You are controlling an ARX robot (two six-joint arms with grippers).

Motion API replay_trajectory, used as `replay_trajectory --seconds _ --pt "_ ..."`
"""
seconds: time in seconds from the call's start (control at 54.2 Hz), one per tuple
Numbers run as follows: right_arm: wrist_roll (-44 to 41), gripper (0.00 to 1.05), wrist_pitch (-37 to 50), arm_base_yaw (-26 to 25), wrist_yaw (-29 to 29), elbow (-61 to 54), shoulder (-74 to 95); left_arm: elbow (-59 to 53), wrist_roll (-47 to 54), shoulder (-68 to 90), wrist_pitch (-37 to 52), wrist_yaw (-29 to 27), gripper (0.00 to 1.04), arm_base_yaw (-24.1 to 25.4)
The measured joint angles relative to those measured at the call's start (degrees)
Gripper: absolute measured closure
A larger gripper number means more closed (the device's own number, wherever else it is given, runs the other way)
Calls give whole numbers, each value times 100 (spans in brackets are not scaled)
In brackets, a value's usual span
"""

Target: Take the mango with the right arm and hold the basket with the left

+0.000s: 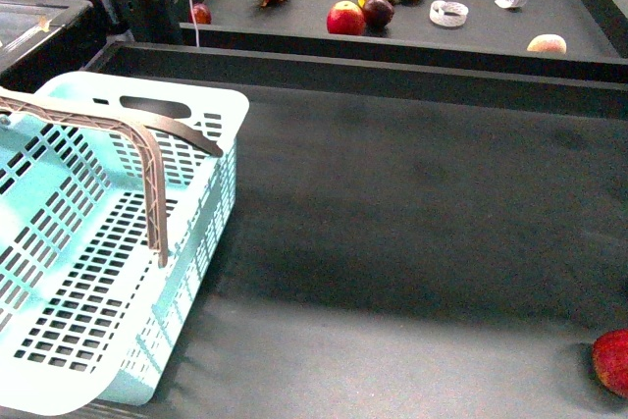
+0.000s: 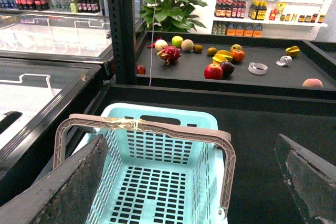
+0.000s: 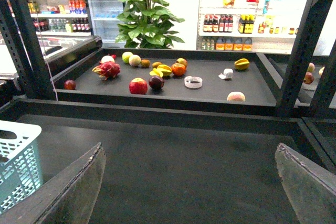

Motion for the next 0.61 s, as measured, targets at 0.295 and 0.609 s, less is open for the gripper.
replay_trajectory --seconds 0.295,0.609 --pt "0 8 0 0 0 0 0 0 0 0 0 0 8 0" --pt "0 8 0 0 0 0 0 0 0 0 0 0 8 0"
